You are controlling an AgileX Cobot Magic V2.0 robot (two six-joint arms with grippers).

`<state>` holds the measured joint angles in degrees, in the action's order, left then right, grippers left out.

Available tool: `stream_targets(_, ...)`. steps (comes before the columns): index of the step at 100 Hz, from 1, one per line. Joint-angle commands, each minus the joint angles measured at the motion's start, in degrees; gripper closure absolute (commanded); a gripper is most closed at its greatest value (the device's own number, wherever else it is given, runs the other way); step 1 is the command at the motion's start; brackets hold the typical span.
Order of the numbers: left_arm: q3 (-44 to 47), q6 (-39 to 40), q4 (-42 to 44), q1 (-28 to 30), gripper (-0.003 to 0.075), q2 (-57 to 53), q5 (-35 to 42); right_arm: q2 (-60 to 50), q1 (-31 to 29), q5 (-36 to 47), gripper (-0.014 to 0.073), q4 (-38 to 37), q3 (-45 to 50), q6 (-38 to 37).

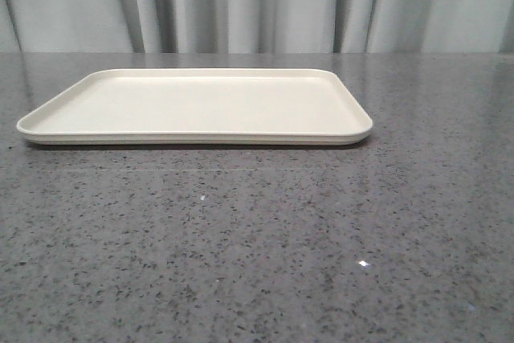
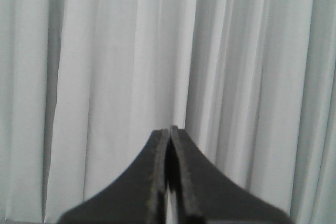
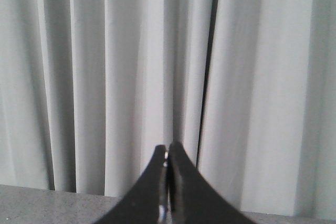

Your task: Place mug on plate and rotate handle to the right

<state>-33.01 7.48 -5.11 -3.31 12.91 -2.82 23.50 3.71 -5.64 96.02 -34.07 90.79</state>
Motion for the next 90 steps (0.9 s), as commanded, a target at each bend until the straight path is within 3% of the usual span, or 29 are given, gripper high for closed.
stream_targets(1, -4.3, 0.5, 0.0, -0.4, 0.0740, 3.5, 1.7, 3.6, 0.0, -2.6, 0.0654, 0.5, -4.6, 0.8)
stream_targets(67, -31.0, 0.3, 1.5, -0.4, 0.0731, 22.6, -17.4, 7.8, 0.0, -6.5, 0.0652, 0.5, -8.5, 2.7)
stream_targets(77, -32.2, 0.3, 1.8, -0.4, 0.0671, 24.3, -19.5, 7.8, 0.0, -6.1, 0.0652, 0.5, -8.5, 2.8)
stream_targets(90, -33.2, 0.3, 2.5, -0.4, 0.0524, 26.1, -22.2, 7.8, 0.0, -5.7, 0.0652, 0.5, -8.5, 2.8)
